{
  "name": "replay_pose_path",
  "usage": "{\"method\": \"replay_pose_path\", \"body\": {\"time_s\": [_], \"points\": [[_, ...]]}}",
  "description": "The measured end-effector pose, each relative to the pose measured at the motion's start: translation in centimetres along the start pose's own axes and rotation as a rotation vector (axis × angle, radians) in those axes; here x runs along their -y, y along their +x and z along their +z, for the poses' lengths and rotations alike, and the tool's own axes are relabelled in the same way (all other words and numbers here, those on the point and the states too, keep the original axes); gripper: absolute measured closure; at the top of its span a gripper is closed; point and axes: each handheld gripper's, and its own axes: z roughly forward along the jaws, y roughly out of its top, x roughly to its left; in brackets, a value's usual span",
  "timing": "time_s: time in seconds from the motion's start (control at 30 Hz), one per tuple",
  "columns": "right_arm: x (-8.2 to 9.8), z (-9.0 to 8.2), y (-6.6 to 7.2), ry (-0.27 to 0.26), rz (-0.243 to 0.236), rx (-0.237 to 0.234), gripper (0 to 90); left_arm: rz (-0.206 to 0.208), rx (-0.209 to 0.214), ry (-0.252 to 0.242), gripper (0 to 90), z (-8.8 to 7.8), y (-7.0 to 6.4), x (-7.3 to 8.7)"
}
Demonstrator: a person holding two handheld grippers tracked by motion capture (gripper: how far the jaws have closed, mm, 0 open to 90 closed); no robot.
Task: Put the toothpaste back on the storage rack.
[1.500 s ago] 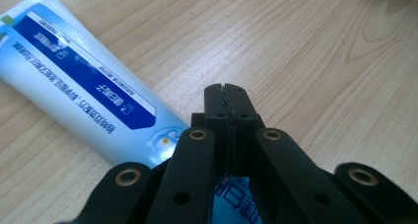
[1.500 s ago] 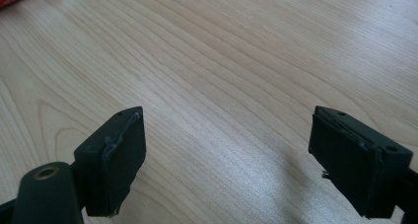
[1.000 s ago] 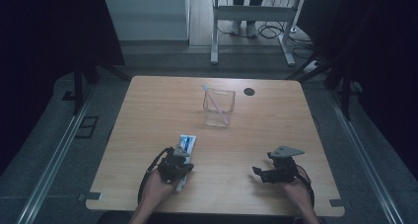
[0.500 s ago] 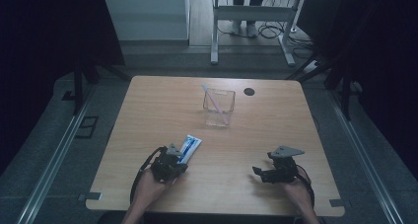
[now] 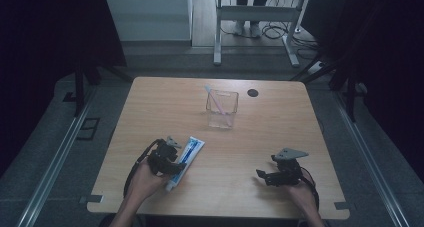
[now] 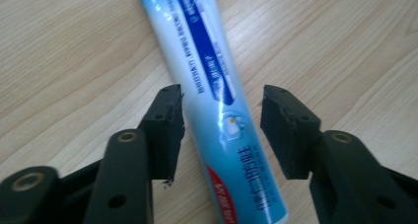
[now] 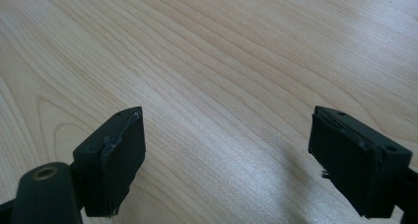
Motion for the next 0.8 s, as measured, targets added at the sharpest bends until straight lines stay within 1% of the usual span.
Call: {"method": "replay_pose_path", "body": {"time_s": [0.13,0.2,0.3,0.37,0.4,0.5,0.73,0.8], "points": [[0.0,0.0,0.0,0.001,-0.003,-0.002,14.0,-0.016,0.013,0.055,42.6,0.4,0.3,-0.9],[0.0,0.0,0.0,0.001,-0.004,-0.002,14.0,-0.026,0.011,0.079,39.9,0.6,0.4,-1.3],[0.0,0.1,0.1,0.003,-0.005,-0.003,14.0,-0.034,0.013,0.111,37.8,1.0,0.5,-2.0],[0.0,0.1,0.1,0.002,-0.008,-0.002,14.0,-0.048,0.013,0.136,37.2,1.3,0.6,-2.5],[0.0,0.1,0.1,0.002,-0.008,-0.002,14.0,-0.046,0.008,0.150,37.0,1.5,0.7,-2.7],[0.0,0.0,0.1,0.000,-0.007,-0.004,14.0,-0.058,0.009,0.172,37.0,1.9,0.7,-3.4],[0.0,0.0,0.0,-0.004,-0.005,-0.003,14.0,-0.049,-0.003,0.243,38.7,2.9,0.6,-4.8],[0.0,-0.1,0.0,-0.004,-0.004,-0.002,14.0,-0.052,-0.001,0.264,39.7,3.2,0.5,-5.0]]}}
